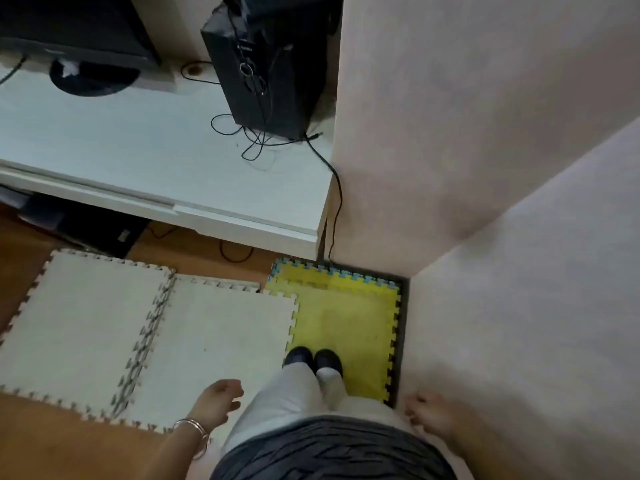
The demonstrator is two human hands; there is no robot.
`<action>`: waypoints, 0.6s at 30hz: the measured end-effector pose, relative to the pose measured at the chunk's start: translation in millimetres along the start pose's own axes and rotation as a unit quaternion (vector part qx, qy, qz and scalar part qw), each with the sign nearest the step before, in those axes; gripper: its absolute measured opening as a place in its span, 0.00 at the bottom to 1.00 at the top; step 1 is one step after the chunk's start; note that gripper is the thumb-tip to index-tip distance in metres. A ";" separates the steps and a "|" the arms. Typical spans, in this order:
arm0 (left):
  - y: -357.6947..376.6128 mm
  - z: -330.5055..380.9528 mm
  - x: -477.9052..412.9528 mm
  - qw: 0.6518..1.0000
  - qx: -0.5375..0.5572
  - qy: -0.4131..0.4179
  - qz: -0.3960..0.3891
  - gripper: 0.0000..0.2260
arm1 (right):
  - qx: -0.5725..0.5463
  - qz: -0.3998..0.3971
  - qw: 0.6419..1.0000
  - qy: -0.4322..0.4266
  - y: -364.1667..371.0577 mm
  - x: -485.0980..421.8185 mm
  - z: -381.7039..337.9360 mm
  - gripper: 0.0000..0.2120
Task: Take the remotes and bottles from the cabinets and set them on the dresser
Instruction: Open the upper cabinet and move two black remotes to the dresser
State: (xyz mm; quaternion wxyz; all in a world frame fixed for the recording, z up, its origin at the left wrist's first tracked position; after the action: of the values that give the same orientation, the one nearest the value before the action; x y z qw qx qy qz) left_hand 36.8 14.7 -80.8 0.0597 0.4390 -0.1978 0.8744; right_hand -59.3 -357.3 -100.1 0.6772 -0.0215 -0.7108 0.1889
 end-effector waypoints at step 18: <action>-55.5 64.9 -87.1 0.998 0.051 -0.020 0.014 0.04 | 0.033 0.054 0.997 -0.037 -57.3 -6.9 -178.3 0.11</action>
State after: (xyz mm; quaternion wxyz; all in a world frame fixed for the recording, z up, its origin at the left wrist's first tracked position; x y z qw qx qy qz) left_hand 153.4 45.7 -98.7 0.0213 0.4560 -0.1604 0.8751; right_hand 127.2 -369.8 -87.7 0.6396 -0.0305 -0.7267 0.2486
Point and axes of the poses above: each hand's wrist, its own x-axis away from the middle knuckle, its own y-axis out of the palm, z = x × y, the point moved 9 cm from there along -x, towards the middle knuckle, and after that the axes turned 14 degrees about y, right-handed, at the moved point
